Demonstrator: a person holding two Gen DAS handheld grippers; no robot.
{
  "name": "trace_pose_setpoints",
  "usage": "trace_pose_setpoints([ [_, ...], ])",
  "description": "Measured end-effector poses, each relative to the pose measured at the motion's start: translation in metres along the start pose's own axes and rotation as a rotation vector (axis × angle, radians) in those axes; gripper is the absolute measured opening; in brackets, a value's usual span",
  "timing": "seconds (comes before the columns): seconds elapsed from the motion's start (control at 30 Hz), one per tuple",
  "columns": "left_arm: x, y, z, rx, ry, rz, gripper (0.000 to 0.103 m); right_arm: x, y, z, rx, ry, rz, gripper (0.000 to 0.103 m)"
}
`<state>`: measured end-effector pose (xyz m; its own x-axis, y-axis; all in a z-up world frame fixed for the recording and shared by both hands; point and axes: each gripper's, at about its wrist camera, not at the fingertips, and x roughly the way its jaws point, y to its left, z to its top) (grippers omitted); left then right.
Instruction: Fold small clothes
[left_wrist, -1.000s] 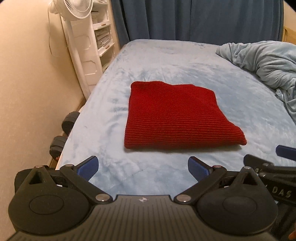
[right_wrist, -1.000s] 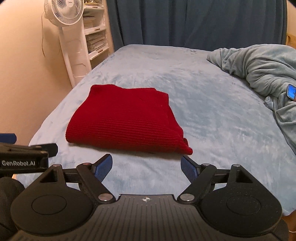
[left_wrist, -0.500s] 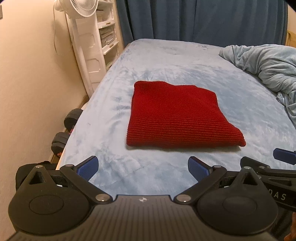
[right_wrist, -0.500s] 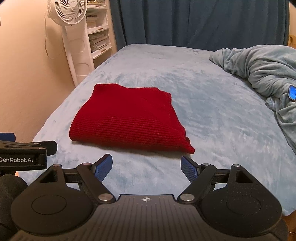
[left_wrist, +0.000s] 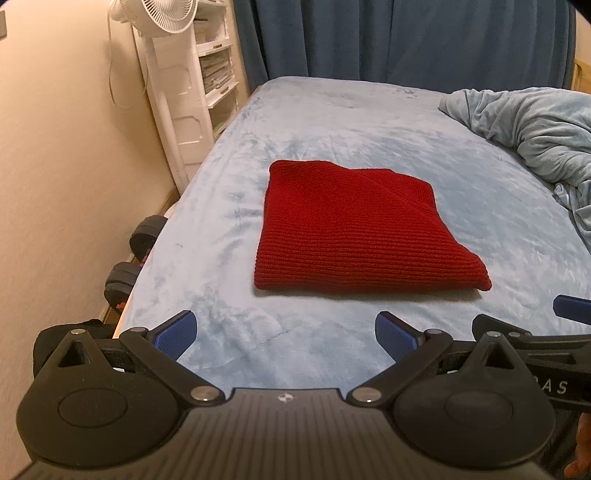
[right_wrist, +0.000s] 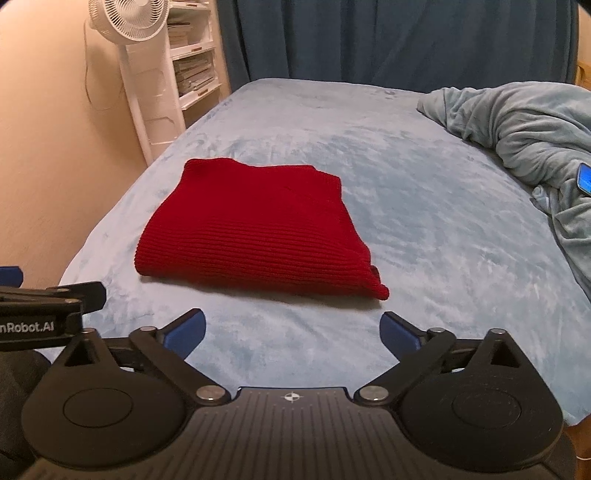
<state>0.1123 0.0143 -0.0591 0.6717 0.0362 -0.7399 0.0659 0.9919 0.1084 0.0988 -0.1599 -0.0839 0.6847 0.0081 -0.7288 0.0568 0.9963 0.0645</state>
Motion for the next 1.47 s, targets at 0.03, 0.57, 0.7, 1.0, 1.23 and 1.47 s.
trace_pose_setpoints([
  [0.03, 0.0, 0.0, 0.0001, 0.0, 0.0, 0.0, 0.103, 0.0004, -0.0003, 0.0001, 0.002, 0.001, -0.003, 0.102],
  [0.57, 0.0023, 0.0003, -0.002, -0.002, 0.007, 0.013, 0.103, 0.0038, 0.0039, 0.0017, -0.018, 0.015, -0.02, 0.102],
  [0.7, 0.0025, 0.0002, -0.0021, -0.001, 0.009, 0.014, 0.103, 0.0037, 0.0039, 0.0018, -0.016, 0.015, -0.019, 0.102],
  [1.0, 0.0035, 0.0035, -0.0032, -0.002, 0.011, 0.019, 0.103, 0.0033, 0.0048, 0.0023, -0.023, 0.014, -0.016, 0.102],
  [1.23, 0.0053, 0.0048, -0.0033, -0.007, 0.019, 0.029, 0.103, 0.0016, 0.0046, 0.0035, -0.032, 0.016, -0.005, 0.102],
  [1.47, 0.0058, 0.0014, -0.0042, 0.005, 0.019, 0.046, 0.103, 0.002, 0.0049, 0.0043, -0.03, 0.021, 0.007, 0.102],
])
